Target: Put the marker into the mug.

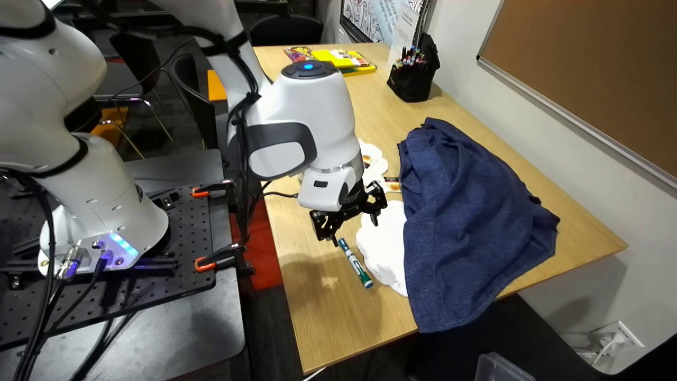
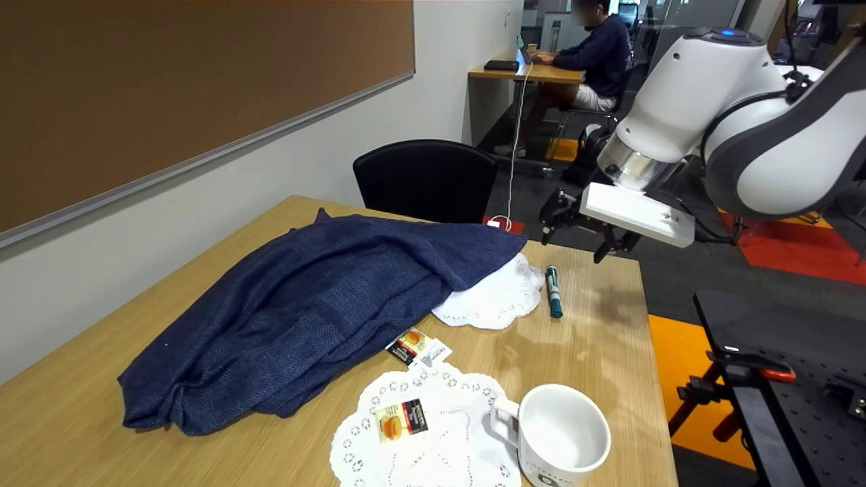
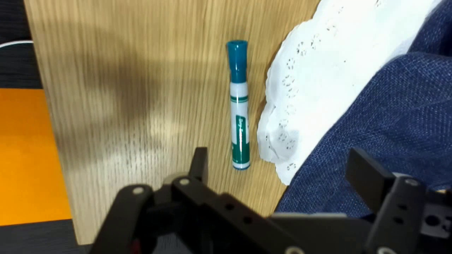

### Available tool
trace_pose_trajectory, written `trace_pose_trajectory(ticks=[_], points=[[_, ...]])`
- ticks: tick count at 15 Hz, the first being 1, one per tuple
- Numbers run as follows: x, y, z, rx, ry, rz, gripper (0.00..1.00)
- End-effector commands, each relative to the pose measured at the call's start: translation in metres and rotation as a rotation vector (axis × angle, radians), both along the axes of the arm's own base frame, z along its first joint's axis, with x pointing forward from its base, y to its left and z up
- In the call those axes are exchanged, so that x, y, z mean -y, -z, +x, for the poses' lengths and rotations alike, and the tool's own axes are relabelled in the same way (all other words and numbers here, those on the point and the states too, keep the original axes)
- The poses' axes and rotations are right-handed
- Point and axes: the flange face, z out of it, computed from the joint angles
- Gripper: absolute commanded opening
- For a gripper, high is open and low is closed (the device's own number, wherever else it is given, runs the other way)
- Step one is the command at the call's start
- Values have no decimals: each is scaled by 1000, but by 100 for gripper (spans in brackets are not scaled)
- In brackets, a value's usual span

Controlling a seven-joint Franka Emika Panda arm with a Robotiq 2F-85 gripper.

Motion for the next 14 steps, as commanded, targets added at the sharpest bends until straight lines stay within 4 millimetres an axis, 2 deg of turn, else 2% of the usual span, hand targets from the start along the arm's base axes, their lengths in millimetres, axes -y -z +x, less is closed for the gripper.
trace_pose_trajectory(ticks=[1,5,10,14], points=[[-2,2,0,-1,-2,4,100],[-1,3,0,-1,1,4,100],[9,-1,10,-24,-1,-22,100],[4,14,17,-96,-9,-1,100]])
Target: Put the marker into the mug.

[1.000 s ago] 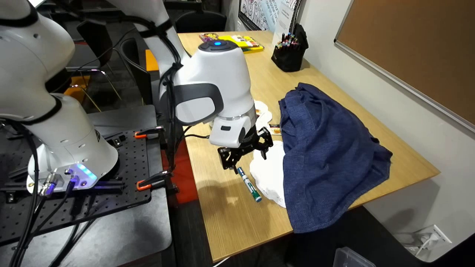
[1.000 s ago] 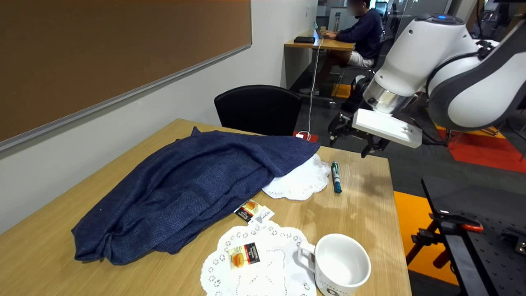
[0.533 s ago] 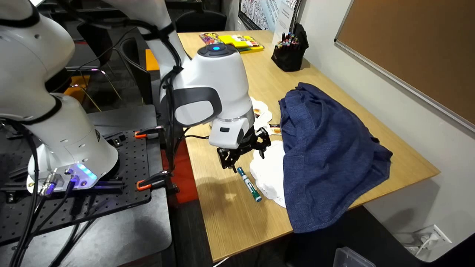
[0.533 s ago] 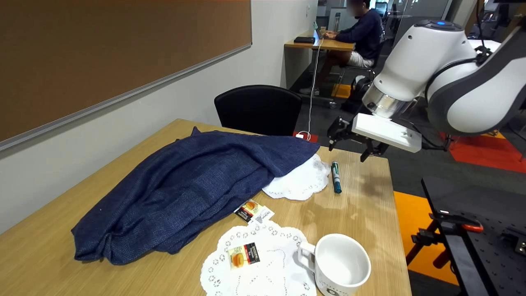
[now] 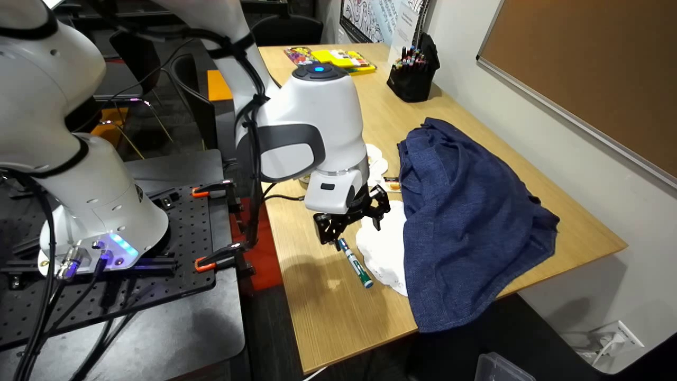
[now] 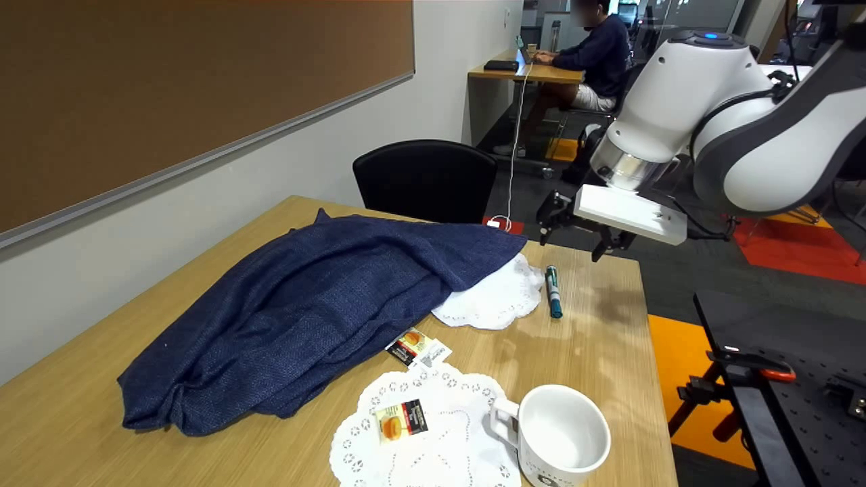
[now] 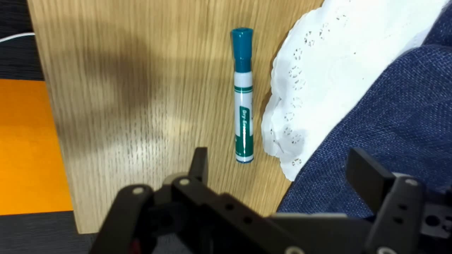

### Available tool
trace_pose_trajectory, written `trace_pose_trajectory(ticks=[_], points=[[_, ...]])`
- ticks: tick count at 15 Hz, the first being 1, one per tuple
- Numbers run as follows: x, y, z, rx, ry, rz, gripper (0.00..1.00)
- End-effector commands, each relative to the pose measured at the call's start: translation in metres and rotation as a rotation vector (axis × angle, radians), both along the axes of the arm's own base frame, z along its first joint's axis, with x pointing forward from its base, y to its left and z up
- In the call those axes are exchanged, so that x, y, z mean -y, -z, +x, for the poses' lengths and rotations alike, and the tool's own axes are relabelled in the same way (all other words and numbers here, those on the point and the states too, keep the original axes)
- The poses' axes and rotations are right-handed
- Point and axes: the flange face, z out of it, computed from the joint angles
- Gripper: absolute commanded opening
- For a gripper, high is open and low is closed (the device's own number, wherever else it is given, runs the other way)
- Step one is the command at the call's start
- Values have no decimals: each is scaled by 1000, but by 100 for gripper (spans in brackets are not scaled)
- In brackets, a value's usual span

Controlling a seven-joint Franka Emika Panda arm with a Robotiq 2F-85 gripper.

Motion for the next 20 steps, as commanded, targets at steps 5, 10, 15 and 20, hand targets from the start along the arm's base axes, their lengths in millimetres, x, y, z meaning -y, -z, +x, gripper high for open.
trace_pose_trajectory(ticks=[5,10,15,20], points=[[-2,35,17,-139,1,48,100],[11,51,26,-155,17,52,100],[21,62,31,-169,35,44,100],[26,72,34,-179,45,48,71]])
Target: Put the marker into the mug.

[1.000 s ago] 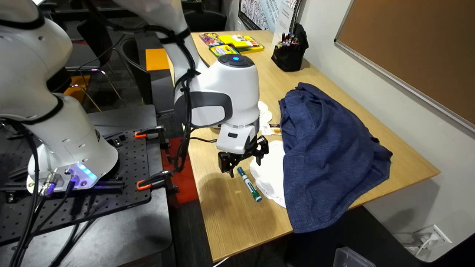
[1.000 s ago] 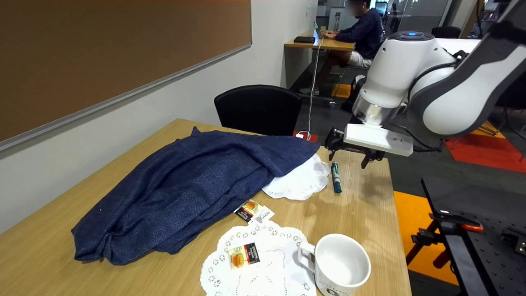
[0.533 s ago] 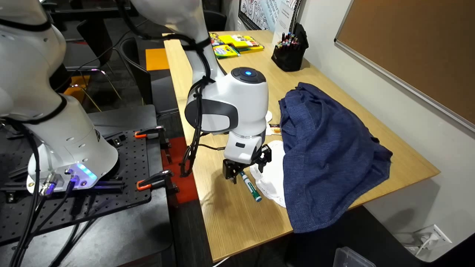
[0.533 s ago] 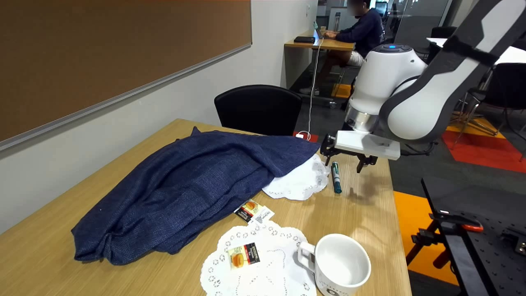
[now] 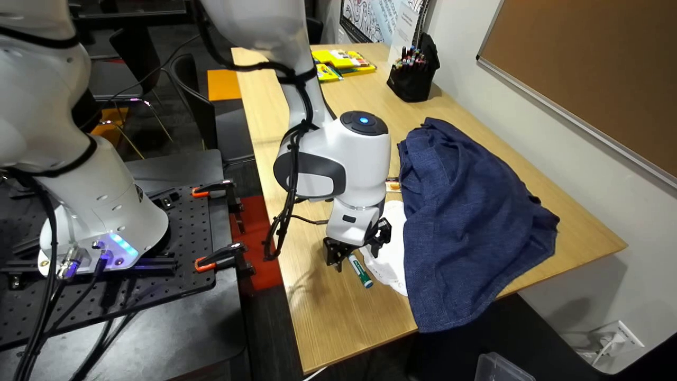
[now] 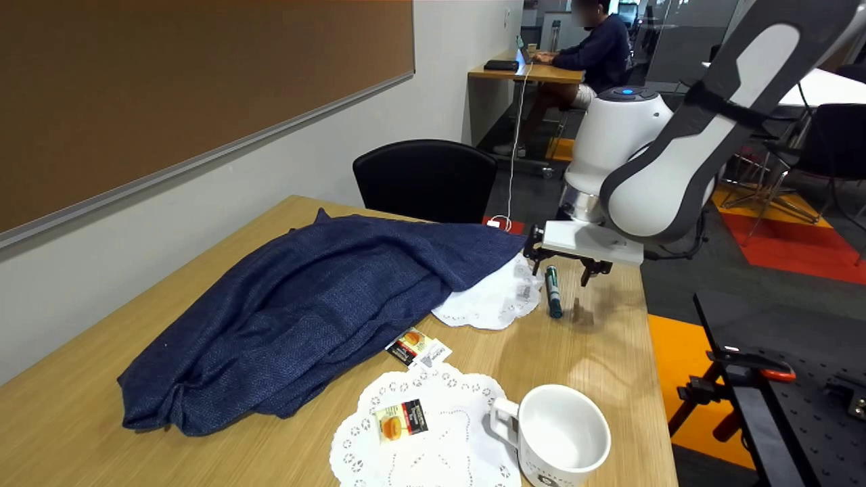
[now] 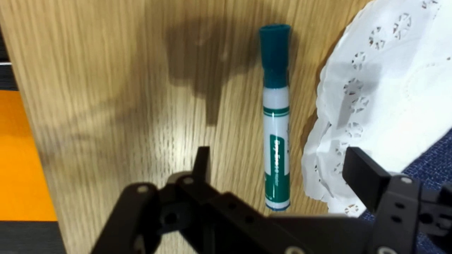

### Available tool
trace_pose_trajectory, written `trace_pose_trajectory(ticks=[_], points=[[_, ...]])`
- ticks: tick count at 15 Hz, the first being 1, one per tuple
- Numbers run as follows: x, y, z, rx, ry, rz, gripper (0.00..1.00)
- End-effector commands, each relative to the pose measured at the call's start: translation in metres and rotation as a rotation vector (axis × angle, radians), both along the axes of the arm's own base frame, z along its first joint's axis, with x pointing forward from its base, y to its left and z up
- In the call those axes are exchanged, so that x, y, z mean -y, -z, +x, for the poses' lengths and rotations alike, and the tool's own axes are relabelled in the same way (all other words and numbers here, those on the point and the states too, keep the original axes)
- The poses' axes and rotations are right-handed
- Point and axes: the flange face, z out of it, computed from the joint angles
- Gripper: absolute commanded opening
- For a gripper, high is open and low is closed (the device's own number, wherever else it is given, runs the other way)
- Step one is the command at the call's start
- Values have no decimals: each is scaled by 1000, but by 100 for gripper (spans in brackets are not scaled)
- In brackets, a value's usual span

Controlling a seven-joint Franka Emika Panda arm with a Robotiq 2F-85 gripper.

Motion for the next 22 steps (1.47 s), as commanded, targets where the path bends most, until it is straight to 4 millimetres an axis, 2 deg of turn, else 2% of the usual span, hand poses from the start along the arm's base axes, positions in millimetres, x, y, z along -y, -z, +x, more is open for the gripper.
trace_pose_trajectory(ticks=[1,7,9,10,11,15,18,22], points=[[4,5,6,-23,-4,8,65],[6,13,8,-38,-1,7,18],[4,13,8,-39,-8,1,4],[2,12,9,-37,-14,-1,1],[0,9,9,-34,-22,-3,4],[-18,-7,7,-28,-95,-1,5],[-36,-31,9,-9,-201,-5,5],[-49,-73,12,11,-319,-14,5]])
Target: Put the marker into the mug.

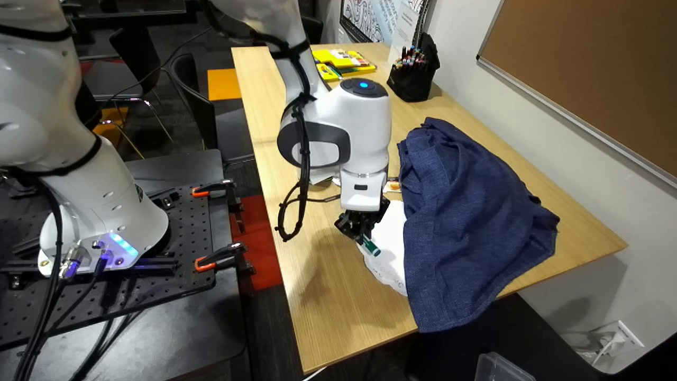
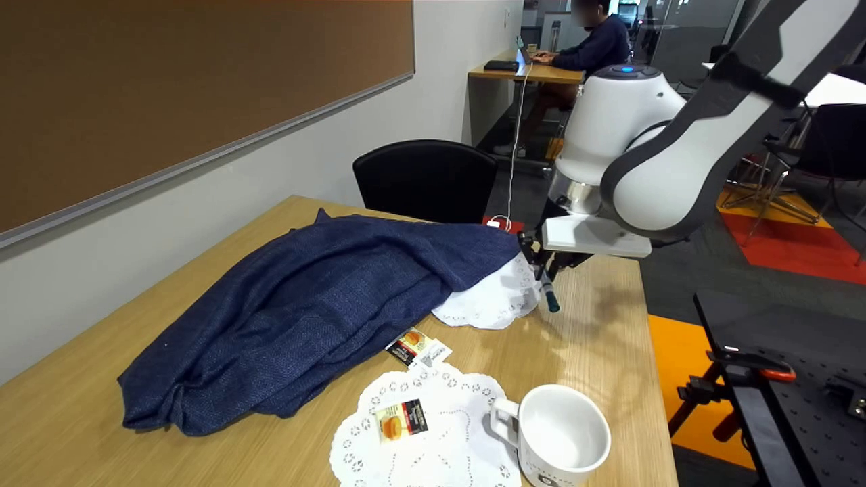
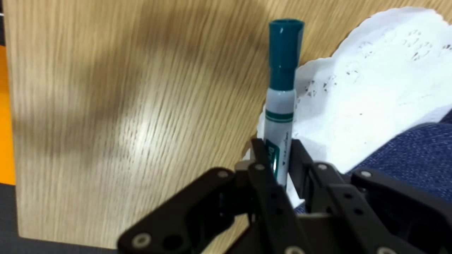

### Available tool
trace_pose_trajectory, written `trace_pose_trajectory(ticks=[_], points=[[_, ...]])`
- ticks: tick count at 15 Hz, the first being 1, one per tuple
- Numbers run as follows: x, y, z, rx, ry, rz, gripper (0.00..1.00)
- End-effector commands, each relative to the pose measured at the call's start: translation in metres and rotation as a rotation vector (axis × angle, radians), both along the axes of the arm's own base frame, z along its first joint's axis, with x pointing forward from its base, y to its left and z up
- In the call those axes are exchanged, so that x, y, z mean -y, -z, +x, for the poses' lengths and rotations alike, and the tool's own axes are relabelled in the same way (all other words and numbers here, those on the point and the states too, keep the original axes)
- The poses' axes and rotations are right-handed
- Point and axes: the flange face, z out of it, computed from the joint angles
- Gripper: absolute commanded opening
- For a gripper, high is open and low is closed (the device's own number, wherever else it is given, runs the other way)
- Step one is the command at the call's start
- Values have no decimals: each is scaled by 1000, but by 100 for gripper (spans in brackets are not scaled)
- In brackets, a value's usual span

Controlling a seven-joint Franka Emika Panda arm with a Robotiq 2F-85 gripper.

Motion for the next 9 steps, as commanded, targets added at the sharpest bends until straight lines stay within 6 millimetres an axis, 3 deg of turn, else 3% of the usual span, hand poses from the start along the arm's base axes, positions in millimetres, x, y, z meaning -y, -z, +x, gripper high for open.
trace_pose_trajectory(ticks=[1,9], points=[[-14,-51,-9,-17,-129,22,5],[-57,-134,-11,-175,-499,-18,5]])
